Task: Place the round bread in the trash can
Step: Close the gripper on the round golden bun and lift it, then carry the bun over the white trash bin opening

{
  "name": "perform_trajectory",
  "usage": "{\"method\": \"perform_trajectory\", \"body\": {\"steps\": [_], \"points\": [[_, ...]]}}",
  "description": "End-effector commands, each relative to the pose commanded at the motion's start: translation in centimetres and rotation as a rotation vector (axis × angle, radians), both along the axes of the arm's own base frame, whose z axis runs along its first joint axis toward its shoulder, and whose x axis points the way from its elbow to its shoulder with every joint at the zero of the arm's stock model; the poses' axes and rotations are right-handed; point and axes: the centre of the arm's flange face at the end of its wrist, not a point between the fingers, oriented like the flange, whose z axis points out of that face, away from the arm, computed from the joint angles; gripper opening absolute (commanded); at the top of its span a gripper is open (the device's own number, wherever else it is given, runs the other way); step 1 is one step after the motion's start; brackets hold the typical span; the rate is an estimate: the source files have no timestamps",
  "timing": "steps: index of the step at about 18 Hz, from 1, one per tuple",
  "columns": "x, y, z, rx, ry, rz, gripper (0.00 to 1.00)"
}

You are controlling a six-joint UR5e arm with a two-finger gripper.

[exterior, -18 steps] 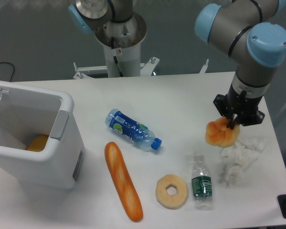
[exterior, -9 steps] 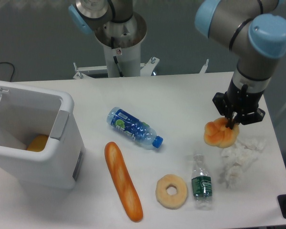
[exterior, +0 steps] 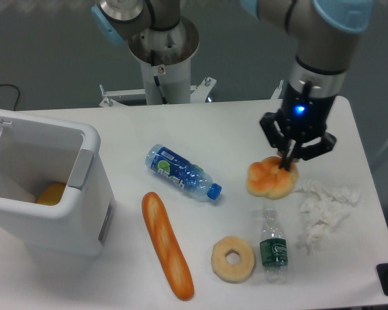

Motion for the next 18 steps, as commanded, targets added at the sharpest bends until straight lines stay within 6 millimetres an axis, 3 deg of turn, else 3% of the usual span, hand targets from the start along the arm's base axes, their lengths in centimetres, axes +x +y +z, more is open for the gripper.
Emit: {"method": "perform_trajectory", "body": {"steps": [2,6,11,16,18], "points": [[3.9,2.1,0.6,0.006,-0.01,-0.029,0.0],[9.6,4.8,1.9,0.022,-0.029,-0.048,0.0],[15.3,8.1,2.9,0.068,-0.029,-0.062,0.0],[21.4,10.8,1.9,0.064,-0.054,-0.121,0.0],[24.2,10.7,1.6,0.053,-0.061,-0.158,0.0]]}}
